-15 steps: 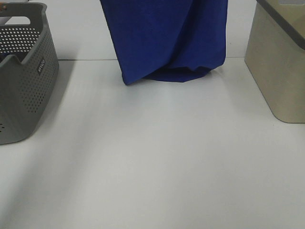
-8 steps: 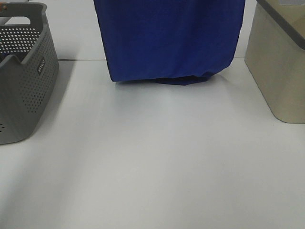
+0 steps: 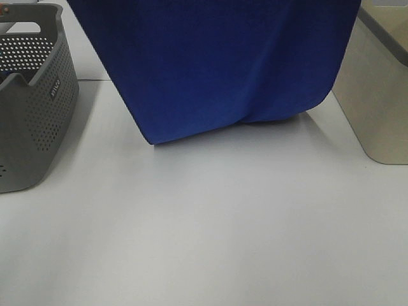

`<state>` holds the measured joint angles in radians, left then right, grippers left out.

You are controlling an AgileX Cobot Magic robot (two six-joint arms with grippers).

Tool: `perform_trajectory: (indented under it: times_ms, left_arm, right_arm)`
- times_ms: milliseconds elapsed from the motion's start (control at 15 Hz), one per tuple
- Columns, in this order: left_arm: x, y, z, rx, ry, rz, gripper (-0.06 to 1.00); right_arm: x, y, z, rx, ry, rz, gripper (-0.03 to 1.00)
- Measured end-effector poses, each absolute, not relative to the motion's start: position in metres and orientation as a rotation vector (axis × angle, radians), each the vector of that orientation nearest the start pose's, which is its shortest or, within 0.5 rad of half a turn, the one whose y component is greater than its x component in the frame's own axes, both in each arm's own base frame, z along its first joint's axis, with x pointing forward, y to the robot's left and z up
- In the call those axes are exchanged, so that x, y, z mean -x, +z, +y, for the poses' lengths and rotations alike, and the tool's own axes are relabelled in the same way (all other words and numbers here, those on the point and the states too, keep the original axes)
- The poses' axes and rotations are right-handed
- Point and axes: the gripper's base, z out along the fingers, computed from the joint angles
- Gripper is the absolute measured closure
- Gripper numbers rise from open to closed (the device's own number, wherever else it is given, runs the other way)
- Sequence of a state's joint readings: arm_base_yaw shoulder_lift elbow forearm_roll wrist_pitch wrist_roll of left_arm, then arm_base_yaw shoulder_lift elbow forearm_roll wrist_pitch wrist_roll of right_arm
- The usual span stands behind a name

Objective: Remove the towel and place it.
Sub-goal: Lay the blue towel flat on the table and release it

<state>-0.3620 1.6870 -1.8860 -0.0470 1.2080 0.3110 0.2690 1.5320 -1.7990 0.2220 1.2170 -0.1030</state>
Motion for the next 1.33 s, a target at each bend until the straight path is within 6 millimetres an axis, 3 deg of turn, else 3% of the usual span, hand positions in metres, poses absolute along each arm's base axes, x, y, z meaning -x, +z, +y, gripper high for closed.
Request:
perform_trajectory:
  times_ms: [400, 467, 667, 933, 1067, 1333]
  left_arm:
    - [-0.272, 0.401, -0.113, -0.847, -0.156, 2.44, 0.94]
    - [-0.268, 0.396, -0.113, -0.85, -0.165, 2.455, 0.94]
    - [-0.252, 0.355, -0.113, -0.896, -0.252, 2.586, 0.94]
    - [-0.233, 0.31, -0.121, -0.997, -0.386, 2.708, 0.94]
    - [-0.209, 0.29, -0.137, -1.134, -0.396, 2.746, 0.94]
    - [-0.173, 0.27, -0.156, -1.249, -0.4, 2.817, 0.94]
  right_arm:
    - [-0.253, 0.402, 0.099, 0.418, 0.501, 2.559, 0.95]
    - [-0.246, 0.393, 0.099, 0.413, 0.524, 2.588, 0.95]
    - [-0.231, 0.36, 0.097, 0.398, 0.557, 2.7, 0.95]
    - [-0.208, 0.32, 0.09, 0.352, 0.553, 2.843, 0.95]
    - [-0.187, 0.304, 0.084, 0.315, 0.554, 2.897, 0.95]
    - [-0.156, 0.283, 0.08, 0.265, 0.64, 2.95, 0.95]
